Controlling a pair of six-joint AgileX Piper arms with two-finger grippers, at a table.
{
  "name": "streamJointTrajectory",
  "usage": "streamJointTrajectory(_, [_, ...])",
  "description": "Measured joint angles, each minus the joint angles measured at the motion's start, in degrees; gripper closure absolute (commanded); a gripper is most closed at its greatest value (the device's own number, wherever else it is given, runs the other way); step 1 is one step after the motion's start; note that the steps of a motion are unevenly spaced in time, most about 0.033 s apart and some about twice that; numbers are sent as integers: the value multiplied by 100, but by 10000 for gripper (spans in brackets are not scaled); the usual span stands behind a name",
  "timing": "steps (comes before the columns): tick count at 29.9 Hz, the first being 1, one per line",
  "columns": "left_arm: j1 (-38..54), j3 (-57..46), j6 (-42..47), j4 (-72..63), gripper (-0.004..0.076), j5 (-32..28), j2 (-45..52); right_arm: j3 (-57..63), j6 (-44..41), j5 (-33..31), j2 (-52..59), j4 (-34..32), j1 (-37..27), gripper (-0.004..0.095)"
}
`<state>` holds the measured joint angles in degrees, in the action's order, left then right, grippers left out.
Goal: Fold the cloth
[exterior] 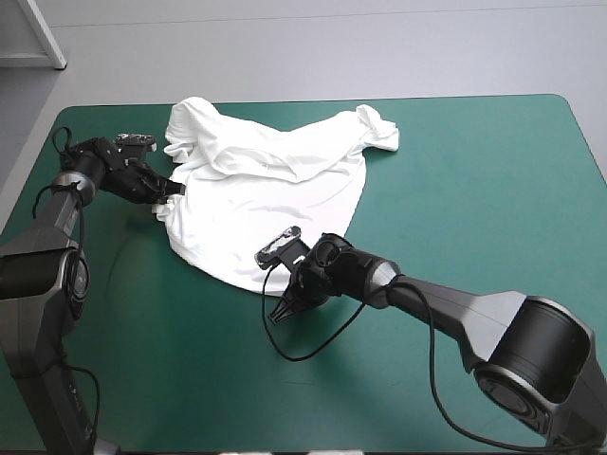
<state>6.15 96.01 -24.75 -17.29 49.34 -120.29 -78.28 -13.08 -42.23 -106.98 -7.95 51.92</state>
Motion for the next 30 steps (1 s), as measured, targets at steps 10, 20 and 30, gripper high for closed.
streamJointTrajectory(10, [-23, -107, 273, -55, 705, 287, 1020, -116, -682, 17, 971, -1090, -519, 925])
streamJointTrajectory(20, [-24, 424, 300, -192, 705, 591, 2559, -1462, -347, -732, 2033, -2164, -875, 925])
streamJointTrajectory(30, [-24, 3287, 300, -467, 705, 1307, 3242, -3967, 541, -951, 2343, -2423, -875, 926])
